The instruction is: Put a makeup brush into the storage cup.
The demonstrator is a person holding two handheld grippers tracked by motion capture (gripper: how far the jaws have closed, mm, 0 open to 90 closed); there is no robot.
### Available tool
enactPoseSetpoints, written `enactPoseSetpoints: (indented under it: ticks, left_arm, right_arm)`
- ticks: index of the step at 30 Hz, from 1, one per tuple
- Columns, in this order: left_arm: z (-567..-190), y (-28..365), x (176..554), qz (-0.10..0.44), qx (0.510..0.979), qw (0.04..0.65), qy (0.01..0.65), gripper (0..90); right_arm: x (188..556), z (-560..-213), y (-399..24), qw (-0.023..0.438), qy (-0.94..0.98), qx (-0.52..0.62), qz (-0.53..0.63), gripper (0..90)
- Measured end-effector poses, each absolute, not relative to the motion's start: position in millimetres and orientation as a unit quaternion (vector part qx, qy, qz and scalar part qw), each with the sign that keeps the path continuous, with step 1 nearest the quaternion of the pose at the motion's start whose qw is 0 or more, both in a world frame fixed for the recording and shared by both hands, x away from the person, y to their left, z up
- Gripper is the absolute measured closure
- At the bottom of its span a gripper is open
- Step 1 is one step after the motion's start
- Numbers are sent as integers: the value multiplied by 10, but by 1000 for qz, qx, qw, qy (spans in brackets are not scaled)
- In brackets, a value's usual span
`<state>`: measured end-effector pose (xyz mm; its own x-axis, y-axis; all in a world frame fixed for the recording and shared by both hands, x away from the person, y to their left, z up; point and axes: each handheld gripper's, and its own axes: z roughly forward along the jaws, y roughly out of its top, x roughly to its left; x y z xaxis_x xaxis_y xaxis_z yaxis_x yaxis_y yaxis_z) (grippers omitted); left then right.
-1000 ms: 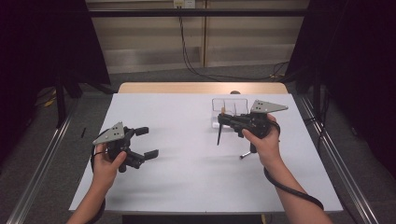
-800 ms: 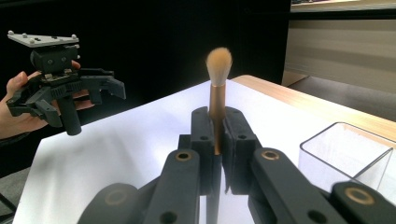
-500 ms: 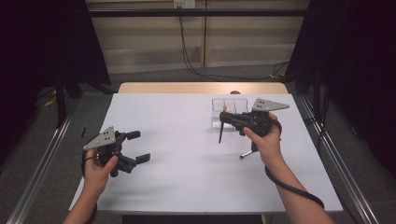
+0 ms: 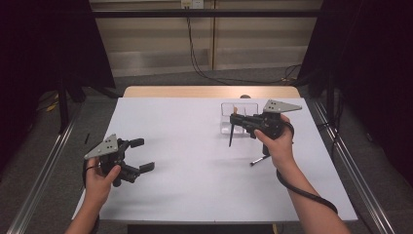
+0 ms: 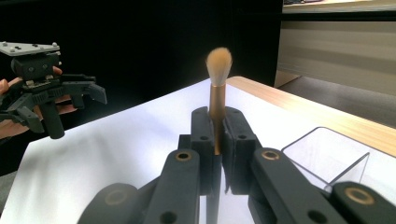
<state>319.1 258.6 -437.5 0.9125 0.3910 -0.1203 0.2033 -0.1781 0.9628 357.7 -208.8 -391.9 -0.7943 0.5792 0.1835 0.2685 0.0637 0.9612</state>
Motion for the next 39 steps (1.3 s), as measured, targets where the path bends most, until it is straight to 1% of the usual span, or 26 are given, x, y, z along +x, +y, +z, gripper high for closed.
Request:
enactPoseSetpoints:
  ticks: [5, 28, 39]
  left_arm:
    - [-4376, 2595, 3182, 76, 764, 611, 192, 0]
    - [-4396, 2641, 3157, 73, 757, 619, 196, 0]
    - [-4388, 2579, 3256, 69, 758, 621, 190, 0]
  right_arm:
    - [3619, -3871, -2119, 131, 714, 300, 619, 847]
    - [3883, -3521, -2302, 179, 699, 317, 616, 847]
    - [3983, -3363, -2323, 205, 698, 324, 604, 847]
